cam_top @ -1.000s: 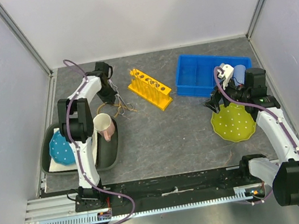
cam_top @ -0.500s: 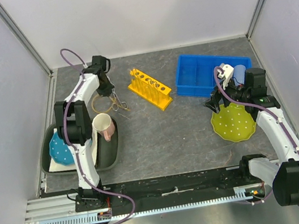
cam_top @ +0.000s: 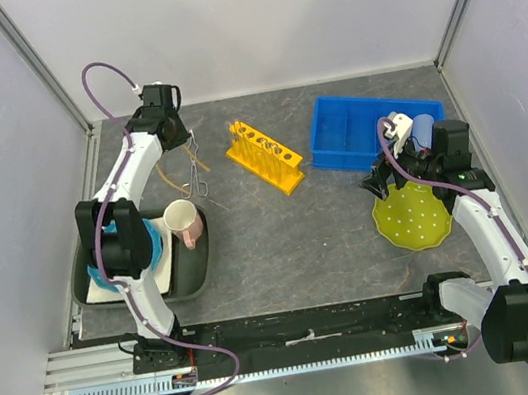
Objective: Organize the chemistry lab equipment
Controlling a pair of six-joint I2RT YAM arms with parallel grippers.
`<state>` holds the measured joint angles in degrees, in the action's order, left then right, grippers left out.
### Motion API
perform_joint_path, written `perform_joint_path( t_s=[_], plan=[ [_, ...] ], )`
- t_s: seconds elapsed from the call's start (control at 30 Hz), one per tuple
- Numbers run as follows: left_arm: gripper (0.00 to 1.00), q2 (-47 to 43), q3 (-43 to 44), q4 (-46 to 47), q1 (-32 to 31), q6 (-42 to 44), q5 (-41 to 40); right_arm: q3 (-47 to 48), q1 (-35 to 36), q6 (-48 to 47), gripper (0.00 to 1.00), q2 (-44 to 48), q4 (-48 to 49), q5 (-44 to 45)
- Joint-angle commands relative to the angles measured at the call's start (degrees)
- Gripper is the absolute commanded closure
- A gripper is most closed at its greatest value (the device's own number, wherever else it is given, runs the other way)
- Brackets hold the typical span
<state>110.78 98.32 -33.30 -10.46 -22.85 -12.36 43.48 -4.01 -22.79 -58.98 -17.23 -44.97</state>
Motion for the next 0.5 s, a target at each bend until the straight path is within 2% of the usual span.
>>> perform_joint_path(
  t_s=[0.0, 0.17, 0.47],
  plan=[
    [0.98, -4.6, -2.3, 3.2, 0.0, 4.8, 1.1, -0.1, -0.1, -0.9, 0.02, -0.3, 1.1, 0.0],
    [0.98, -12.0, -6.7, 8.2, 0.0, 7.5, 5.5, -0.1, -0.1, -1.0, 0.02, -0.3, 1.1, 0.0],
    [0.98, -33.6, -23.5, 15.5, -0.4, 12.8, 24.2, -0.5, -0.2, -1.7, 0.02, 0.0, 1.0, -2.4]
  ],
)
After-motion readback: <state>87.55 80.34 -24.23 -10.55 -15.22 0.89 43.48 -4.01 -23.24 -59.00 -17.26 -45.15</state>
